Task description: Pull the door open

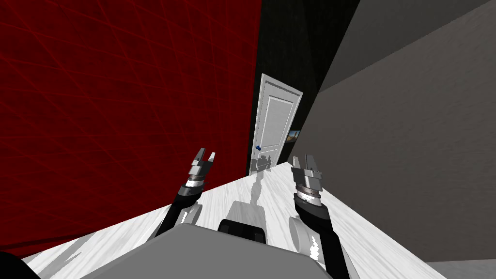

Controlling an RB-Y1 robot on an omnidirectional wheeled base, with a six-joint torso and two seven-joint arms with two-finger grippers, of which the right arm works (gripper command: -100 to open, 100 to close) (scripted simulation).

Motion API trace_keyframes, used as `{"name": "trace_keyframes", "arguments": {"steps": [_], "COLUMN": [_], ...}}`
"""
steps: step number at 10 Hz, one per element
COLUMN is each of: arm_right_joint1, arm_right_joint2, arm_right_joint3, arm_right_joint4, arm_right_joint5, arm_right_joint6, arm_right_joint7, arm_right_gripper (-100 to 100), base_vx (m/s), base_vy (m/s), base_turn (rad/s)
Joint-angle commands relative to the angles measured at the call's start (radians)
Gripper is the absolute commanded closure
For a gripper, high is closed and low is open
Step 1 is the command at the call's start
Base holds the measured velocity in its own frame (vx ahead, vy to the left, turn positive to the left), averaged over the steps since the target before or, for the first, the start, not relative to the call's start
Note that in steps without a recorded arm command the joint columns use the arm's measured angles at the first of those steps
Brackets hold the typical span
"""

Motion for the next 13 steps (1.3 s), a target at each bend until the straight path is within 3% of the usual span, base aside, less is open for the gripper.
{"name": "trace_keyframes", "arguments": {"steps": [1,7,13], "arm_right_joint1": [-0.007,-0.027,-0.055], "arm_right_joint2": [-0.007,-0.025,-0.043], "arm_right_joint3": [-0.001,-0.003,-0.006], "arm_right_joint4": [0.033,0.132,0.269], "arm_right_joint5": [0.015,0.059,0.121], "arm_right_joint6": [-0.010,-0.039,-0.081], "arm_right_joint7": [0.027,0.107,0.219], "arm_right_gripper": [-100,-100,-100], "base_vx": [0.030,0.116,0.092], "base_vy": [-0.053,-0.039,-0.048], "base_turn": [0.021,0.029,0.033]}}
